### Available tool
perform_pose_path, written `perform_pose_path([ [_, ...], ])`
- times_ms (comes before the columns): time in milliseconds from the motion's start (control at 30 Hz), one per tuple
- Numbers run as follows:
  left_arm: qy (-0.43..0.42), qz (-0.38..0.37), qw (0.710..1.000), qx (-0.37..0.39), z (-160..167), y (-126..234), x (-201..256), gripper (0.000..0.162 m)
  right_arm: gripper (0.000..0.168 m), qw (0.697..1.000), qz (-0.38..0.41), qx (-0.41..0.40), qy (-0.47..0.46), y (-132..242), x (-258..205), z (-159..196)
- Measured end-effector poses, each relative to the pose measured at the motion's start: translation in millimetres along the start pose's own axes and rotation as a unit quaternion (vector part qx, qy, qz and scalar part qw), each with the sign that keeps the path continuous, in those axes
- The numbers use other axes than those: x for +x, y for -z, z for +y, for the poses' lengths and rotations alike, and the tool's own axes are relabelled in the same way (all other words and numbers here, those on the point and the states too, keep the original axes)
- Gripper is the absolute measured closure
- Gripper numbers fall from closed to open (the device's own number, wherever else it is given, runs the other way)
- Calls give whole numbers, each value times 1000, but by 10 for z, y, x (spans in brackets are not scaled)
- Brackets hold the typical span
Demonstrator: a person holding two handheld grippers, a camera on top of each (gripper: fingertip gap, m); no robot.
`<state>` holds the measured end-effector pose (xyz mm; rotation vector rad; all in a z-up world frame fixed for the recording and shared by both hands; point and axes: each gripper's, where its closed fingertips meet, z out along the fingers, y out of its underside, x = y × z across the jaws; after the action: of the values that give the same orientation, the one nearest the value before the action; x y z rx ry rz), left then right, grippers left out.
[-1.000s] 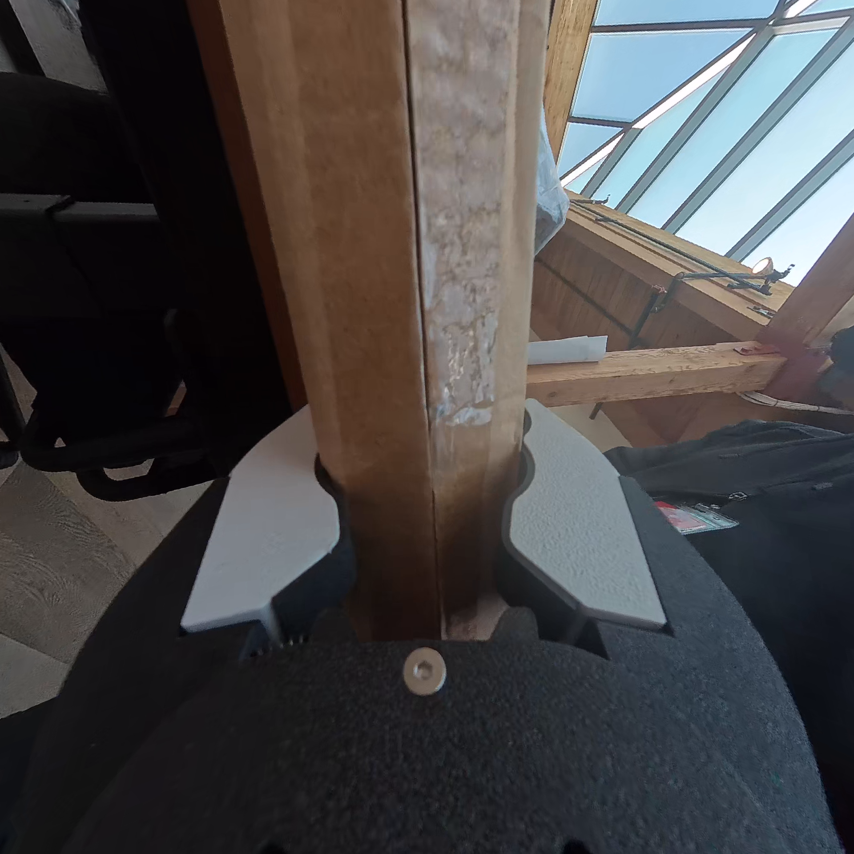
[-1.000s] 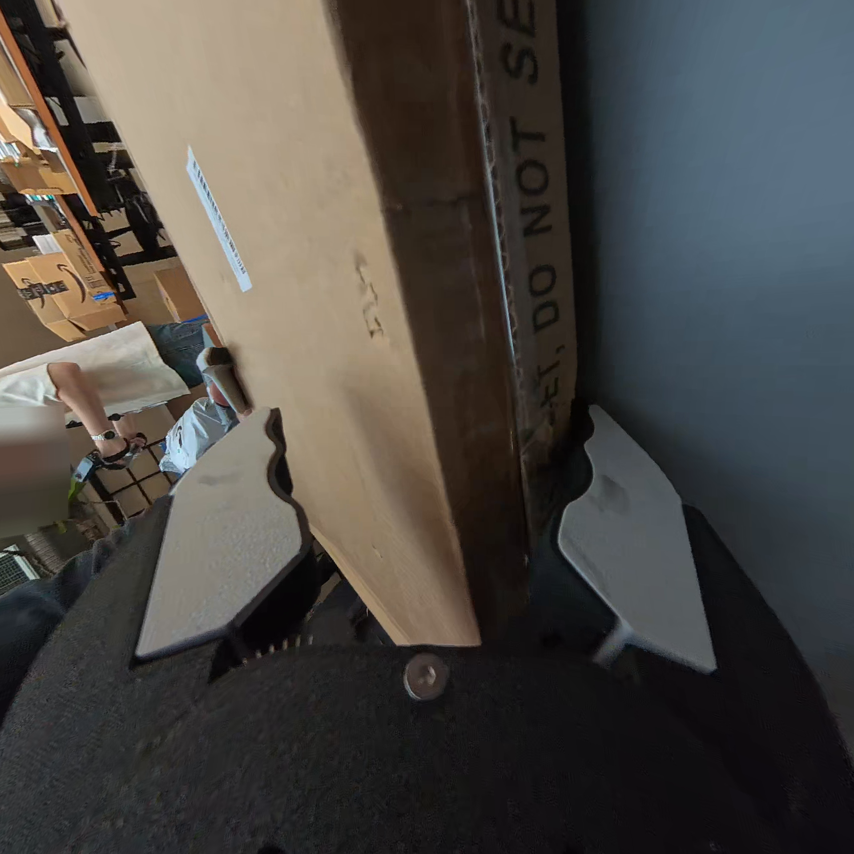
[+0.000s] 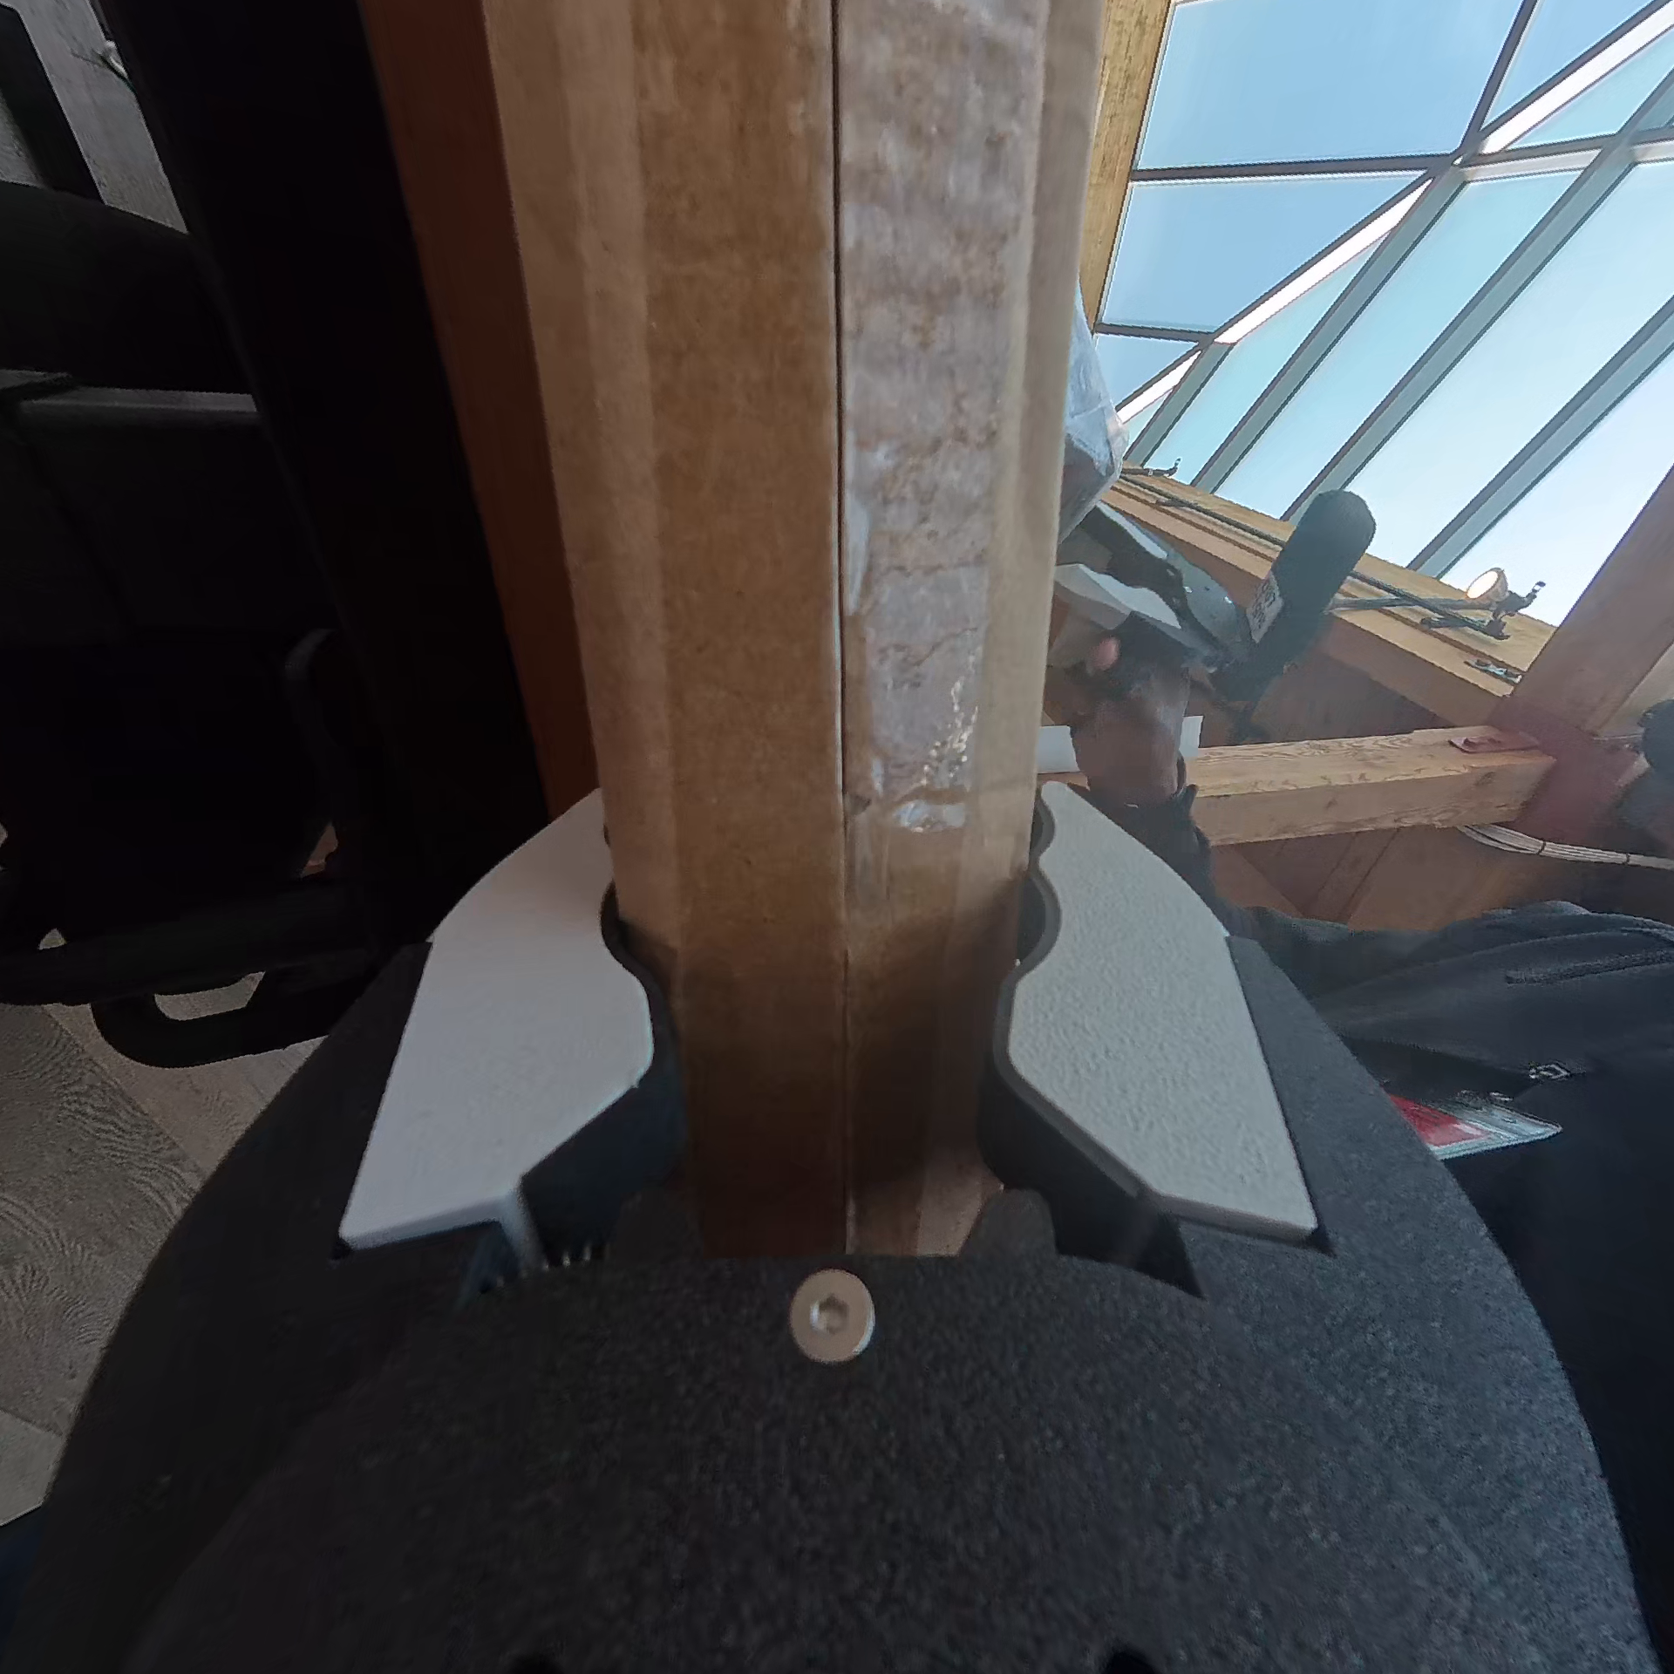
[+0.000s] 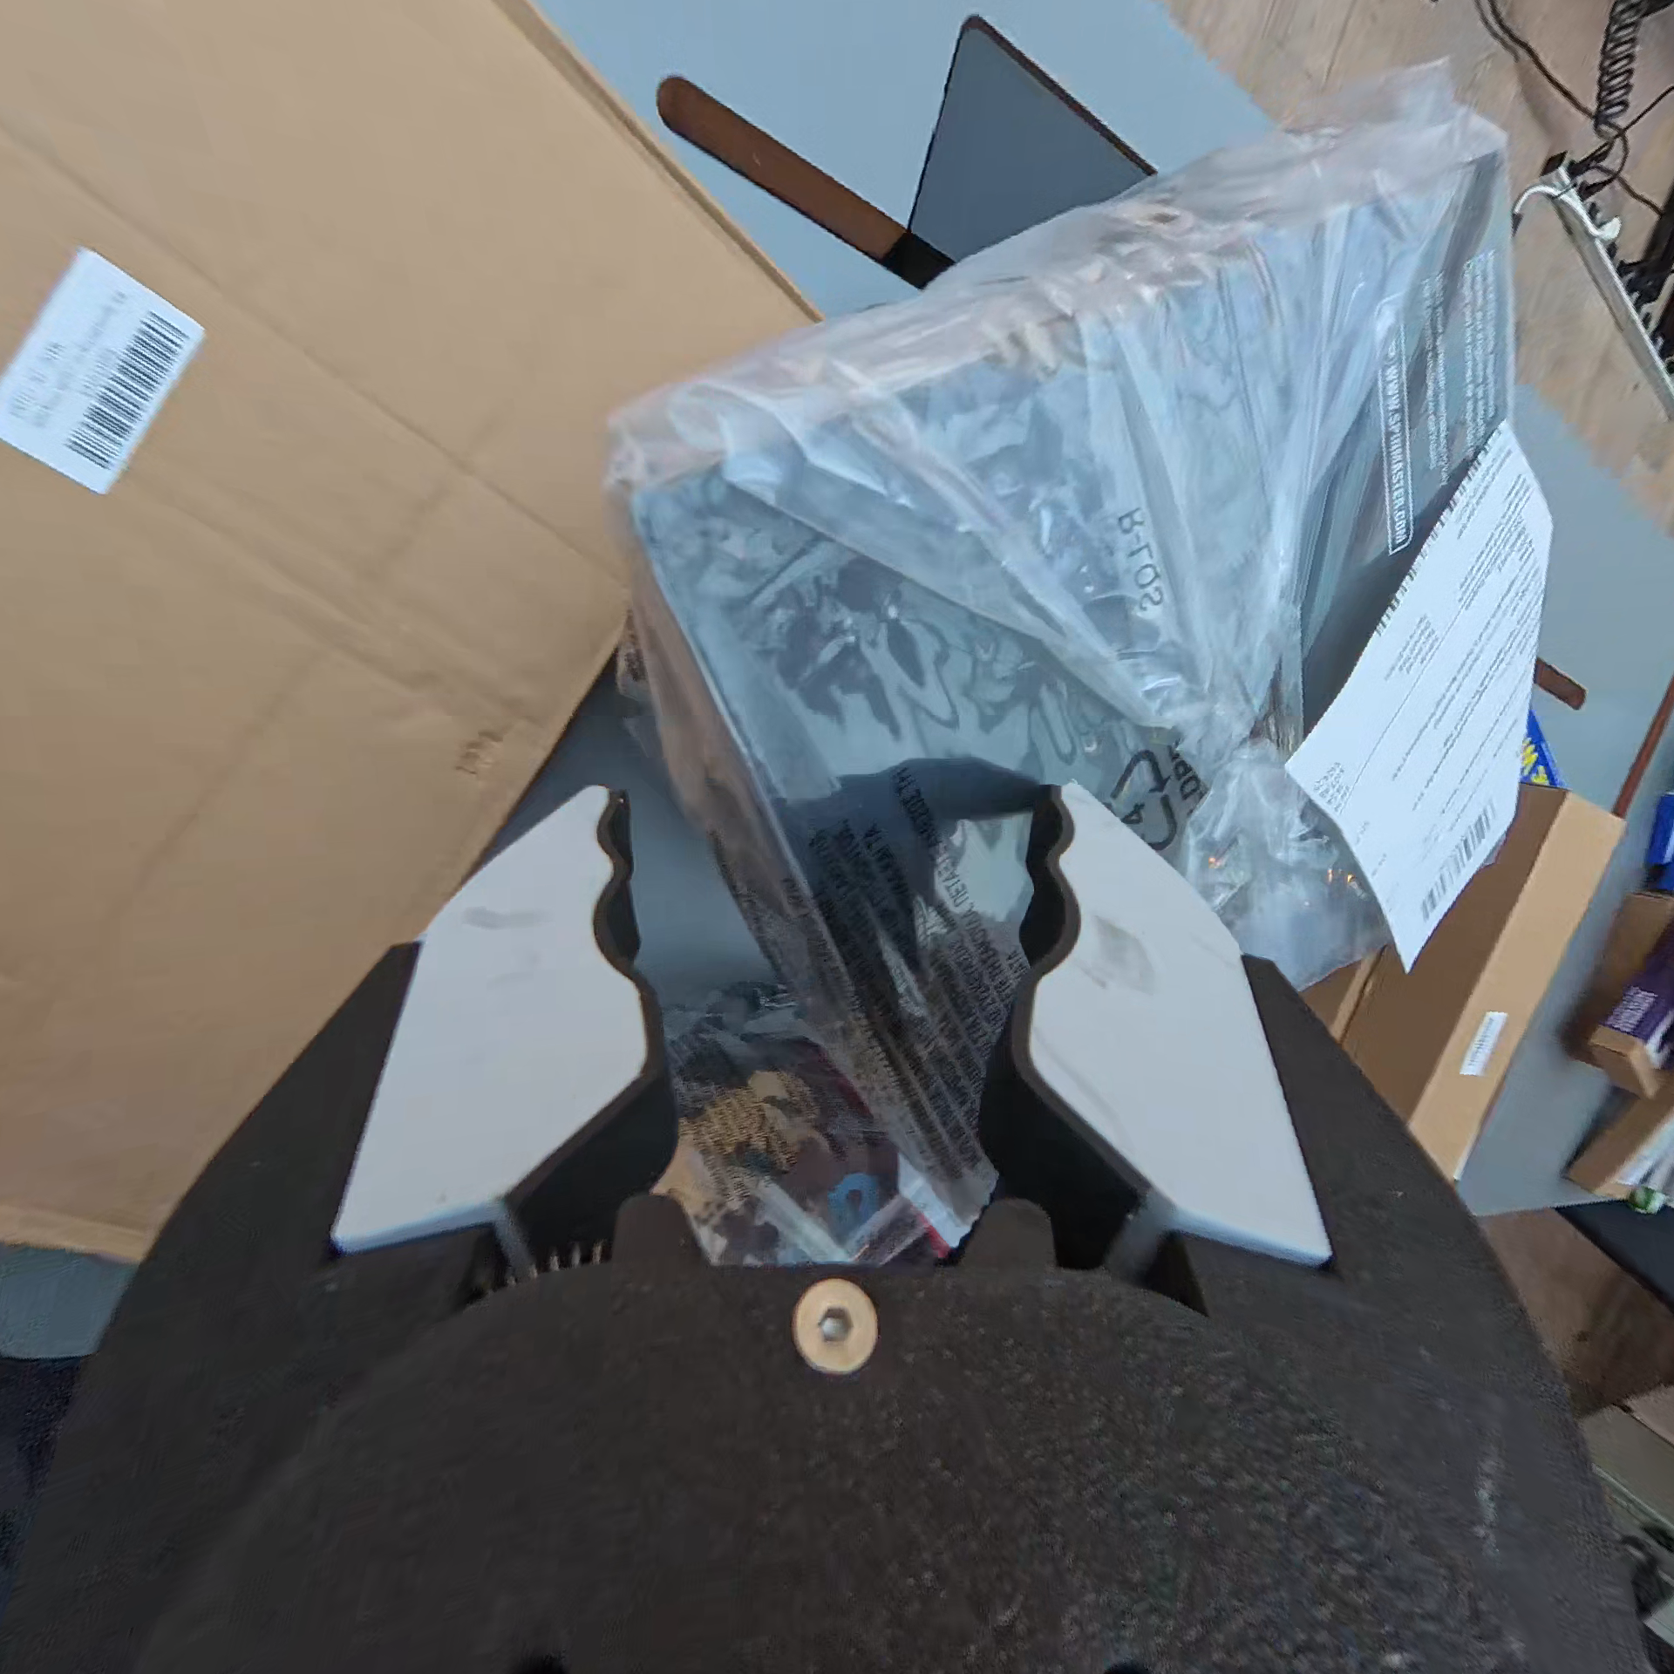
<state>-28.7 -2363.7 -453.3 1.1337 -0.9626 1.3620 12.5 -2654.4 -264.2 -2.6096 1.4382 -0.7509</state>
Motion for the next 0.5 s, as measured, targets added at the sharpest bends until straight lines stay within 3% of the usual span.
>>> perform_pose_path([
  [100, 2, -1, 1000, 4, -4, -1, 2, 80, 90, 997, 50, -20, 48, -137, 264, 49],
  [333, 5, 3, 1000, 14, -18, 5, -2, 79, 103, 997, 49, -40, 50, -41, 538, 341],
  [500, 5, 4, 1000, 15, -22, 7, -6, 78, 101, 993, 51, -86, 57, -13, 593, 707],
])
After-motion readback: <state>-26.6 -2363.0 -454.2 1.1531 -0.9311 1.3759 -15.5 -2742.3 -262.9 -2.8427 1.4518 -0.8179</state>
